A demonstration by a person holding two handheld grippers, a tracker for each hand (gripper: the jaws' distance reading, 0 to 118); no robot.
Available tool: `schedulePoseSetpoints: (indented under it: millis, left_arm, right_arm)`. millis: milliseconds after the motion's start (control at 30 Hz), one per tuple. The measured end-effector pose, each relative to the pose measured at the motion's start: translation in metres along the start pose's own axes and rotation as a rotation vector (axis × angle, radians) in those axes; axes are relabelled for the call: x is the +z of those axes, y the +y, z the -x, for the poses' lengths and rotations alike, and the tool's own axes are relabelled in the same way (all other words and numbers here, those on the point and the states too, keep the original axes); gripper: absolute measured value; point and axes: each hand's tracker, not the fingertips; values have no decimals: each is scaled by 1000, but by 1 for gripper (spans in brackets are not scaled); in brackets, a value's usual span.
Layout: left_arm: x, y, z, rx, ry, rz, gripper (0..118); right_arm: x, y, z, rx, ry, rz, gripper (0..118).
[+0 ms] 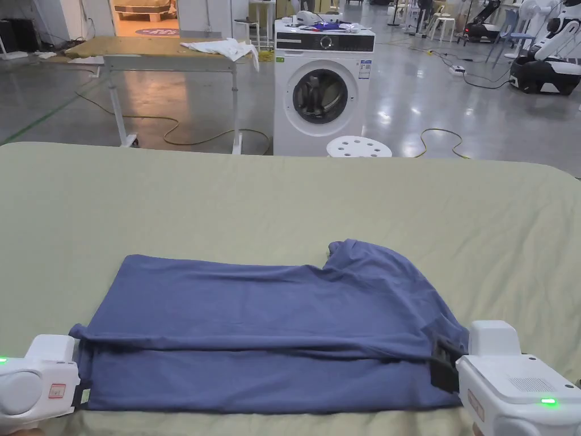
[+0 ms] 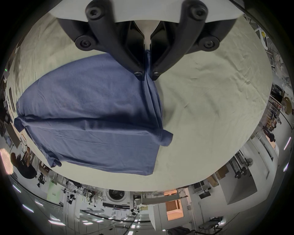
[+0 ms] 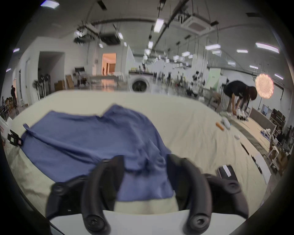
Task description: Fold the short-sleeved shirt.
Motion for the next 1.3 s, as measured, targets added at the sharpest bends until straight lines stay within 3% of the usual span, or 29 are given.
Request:
schedulePoseSetpoints:
  millis: [267,433,467,533,567,633,767,1000,1200,1300]
  left_arm:
    - [29,-6,11,33,-23,-66,1]
    - [32,-9,11,31,-27,-73,1]
    - [30,-8,13,30,-27,-73,1]
    - [30,-8,13,34,-29,-76,1]
    - [32,-9,13,35,-30,-78,1]
    - [34,-9,15,38,-33,-90,1]
    - [48,-10,19,35,-41,-122,1]
    - [94,-18,30,33,-40,-214,0]
    - [111,-51,45,64,-80,-184,0]
    - [110,-79,44,58,-74,-138,0]
  right_arm:
    - [-43,-32,-24,-26,93,283,70]
    - [-49,-33,-21,-34,96,293,67]
    - [-48,-31,-20,-32,109,298,60]
    - [-47,-29,-19,-63,206,298,18]
    - [-47,-28,-18,-70,230,293,8]
    - [-43,-26,-15,-30,171,304,8]
    - [-20,-17,-25,-81,186,276,7]
    - [39,7,-34,-14,189,212,7]
    - [71,-16,-41,-14,217,259,7]
    - [83,-39,-35,25,197,308,7]
